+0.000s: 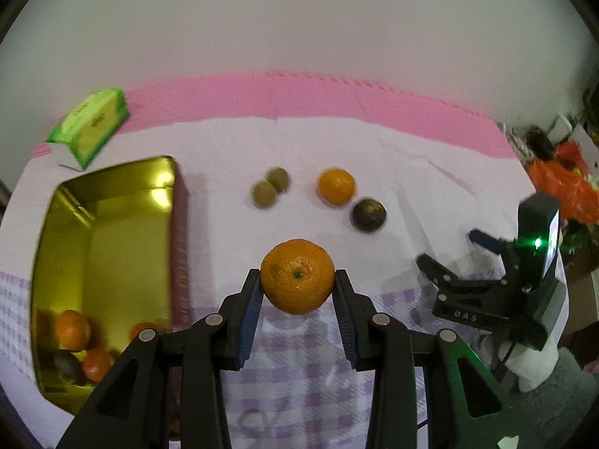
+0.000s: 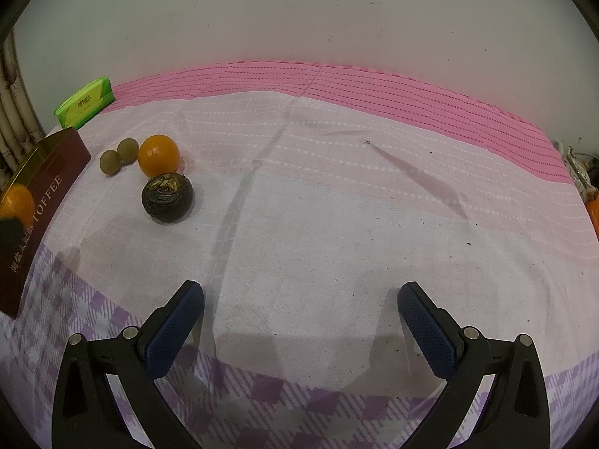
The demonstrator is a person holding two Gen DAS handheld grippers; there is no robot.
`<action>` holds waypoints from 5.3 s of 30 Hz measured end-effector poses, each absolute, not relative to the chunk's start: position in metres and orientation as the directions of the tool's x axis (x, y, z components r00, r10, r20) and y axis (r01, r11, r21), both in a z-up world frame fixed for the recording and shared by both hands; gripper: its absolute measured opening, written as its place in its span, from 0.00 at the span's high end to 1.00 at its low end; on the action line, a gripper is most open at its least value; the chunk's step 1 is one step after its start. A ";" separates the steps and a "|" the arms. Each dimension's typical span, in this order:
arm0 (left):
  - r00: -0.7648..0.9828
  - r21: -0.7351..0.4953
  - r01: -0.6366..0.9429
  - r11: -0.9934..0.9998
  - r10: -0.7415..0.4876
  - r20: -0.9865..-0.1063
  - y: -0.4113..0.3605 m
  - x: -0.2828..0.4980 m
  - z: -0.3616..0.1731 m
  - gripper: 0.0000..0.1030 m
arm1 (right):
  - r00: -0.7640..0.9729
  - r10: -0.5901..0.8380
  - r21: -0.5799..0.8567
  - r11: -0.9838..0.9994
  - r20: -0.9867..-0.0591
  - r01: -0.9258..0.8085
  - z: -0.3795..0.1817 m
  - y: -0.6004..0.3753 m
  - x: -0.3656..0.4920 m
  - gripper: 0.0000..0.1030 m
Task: Organize fruits
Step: 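Carry the mandarin with the left gripper into the tin tray and lower, then open the left gripper to release the mandarin and withdraw, then move the right gripper to the dark brown knobbly fruit and close on it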
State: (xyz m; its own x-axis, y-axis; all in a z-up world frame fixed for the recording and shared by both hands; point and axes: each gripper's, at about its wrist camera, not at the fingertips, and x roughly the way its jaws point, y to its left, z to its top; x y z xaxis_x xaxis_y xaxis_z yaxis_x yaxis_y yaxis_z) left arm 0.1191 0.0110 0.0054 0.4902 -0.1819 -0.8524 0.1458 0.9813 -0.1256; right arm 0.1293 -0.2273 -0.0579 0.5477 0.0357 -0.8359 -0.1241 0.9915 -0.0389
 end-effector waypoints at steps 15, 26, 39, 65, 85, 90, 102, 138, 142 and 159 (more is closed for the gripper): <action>0.484 -0.049 -0.053 0.997 -0.017 -0.875 0.115 0.124 -0.008 0.67 | 0.547 0.034 -0.039 0.992 -0.836 -0.122 -0.058 -0.227 0.129 0.00; 0.424 -0.057 -0.124 0.991 0.001 -0.906 0.146 0.130 -0.033 0.67 | 0.547 0.034 -0.039 0.992 -0.836 -0.122 -0.058 -0.227 0.129 0.00; 0.370 -0.045 -0.132 0.990 0.007 -0.929 0.151 0.128 -0.055 0.67 | 0.547 0.034 -0.039 0.992 -0.836 -0.122 -0.058 -0.227 0.129 0.00; 0.372 -0.067 -0.130 0.989 -0.014 -0.928 0.150 0.121 -0.058 0.58 | 0.547 0.033 -0.040 0.992 -0.837 -0.120 -0.058 -0.227 0.129 0.00; 0.425 -0.106 -0.109 0.988 -0.050 -0.904 0.143 0.097 -0.029 0.40 | 0.547 0.032 -0.040 0.992 -0.837 -0.119 -0.059 -0.227 0.128 0.00; 0.426 -0.128 -0.087 0.988 -0.079 -0.901 0.142 0.089 -0.023 0.40 | 0.547 0.032 -0.040 0.992 -0.837 -0.119 -0.059 -0.227 0.128 0.00; 0.455 -0.088 -0.095 0.992 -0.035 -0.890 0.155 0.076 -0.008 0.31 | 0.547 0.031 -0.040 0.992 -0.836 -0.118 -0.059 -0.227 0.128 0.00; 0.469 -0.128 -0.405 0.905 0.085 -0.879 0.249 0.041 -0.003 0.05 | 0.556 0.032 -0.066 0.986 -0.830 -0.154 -0.031 -0.185 0.134 0.00; 0.473 -0.127 -0.428 0.895 0.102 -0.875 0.254 0.039 -0.002 0.05 | 0.539 0.058 -0.048 0.982 -0.840 -0.180 -0.035 -0.162 0.140 0.01; 0.452 -0.136 -0.459 0.878 0.099 -0.887 0.262 0.041 -0.007 0.05 | 0.488 0.078 -0.025 0.979 -0.869 -0.202 -0.058 -0.126 0.174 0.36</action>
State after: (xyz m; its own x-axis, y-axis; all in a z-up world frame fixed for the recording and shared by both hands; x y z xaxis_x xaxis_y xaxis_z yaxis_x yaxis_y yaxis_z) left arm 0.0410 0.2623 -0.0065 0.4517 0.0992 -0.8866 -0.4590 0.8780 -0.1356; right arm 0.1738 -0.1257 -0.0581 0.4880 0.0780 -0.8694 -0.2018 0.9791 -0.0254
